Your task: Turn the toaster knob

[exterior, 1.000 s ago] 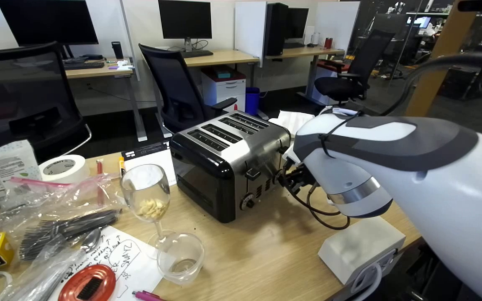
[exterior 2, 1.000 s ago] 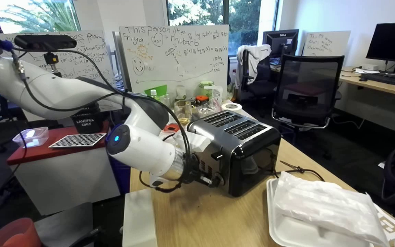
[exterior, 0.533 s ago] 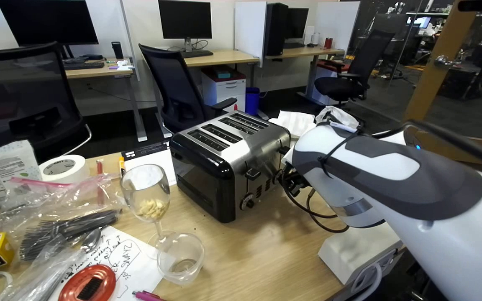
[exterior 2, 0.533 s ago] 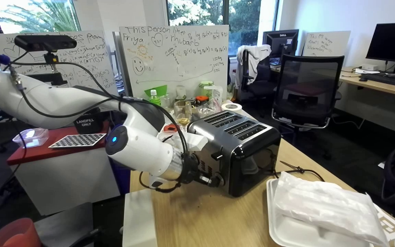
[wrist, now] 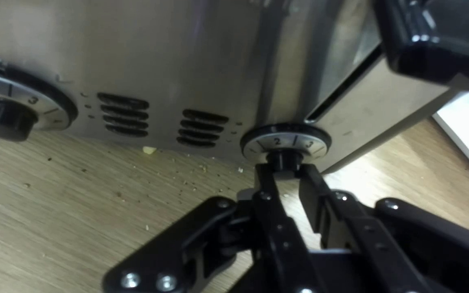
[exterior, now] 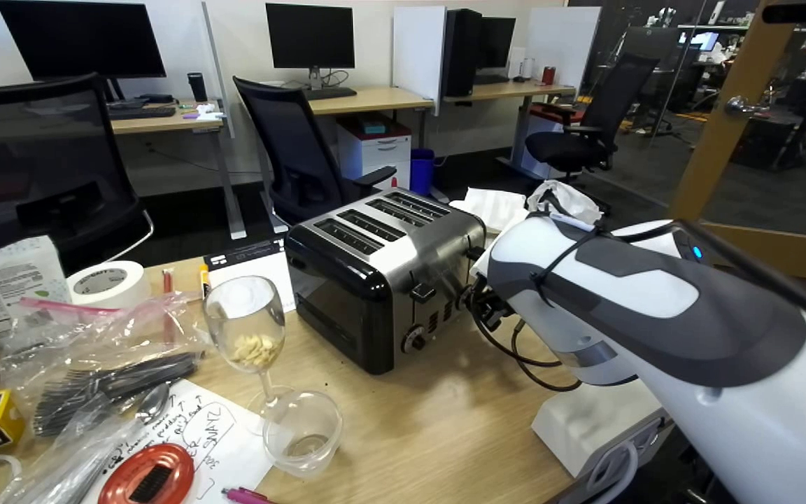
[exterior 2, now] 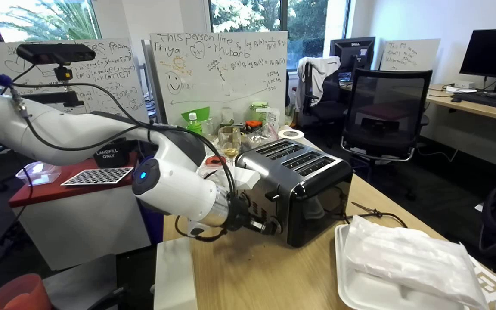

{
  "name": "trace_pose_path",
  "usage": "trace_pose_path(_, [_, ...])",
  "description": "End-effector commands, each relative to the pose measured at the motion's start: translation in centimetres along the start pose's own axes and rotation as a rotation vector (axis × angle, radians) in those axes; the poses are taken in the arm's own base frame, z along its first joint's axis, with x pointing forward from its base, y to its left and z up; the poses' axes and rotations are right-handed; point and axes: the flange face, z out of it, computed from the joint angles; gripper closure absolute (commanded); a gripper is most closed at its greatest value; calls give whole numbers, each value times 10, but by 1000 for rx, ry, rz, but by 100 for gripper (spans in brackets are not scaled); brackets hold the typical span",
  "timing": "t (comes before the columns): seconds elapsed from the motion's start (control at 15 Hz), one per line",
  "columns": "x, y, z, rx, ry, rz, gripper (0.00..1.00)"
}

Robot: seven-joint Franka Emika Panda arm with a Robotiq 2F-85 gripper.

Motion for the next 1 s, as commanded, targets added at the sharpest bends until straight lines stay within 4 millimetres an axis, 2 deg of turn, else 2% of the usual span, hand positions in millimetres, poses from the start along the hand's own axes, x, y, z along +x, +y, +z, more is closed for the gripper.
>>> trace_pose_path(0.0, [-13,-5,0,-7,-28,36,95])
trace_pose_path(0.4, [-11,-20,2,-88,-18,145,95])
trace_pose_path(0.6, [-5,-30,5,-171,-4,209,95])
trace_pose_path(0.67, [-9,-36,5,-200,-18,232,95])
trace_pose_path(0.93, [-7,-44,8,-313,7,303,95])
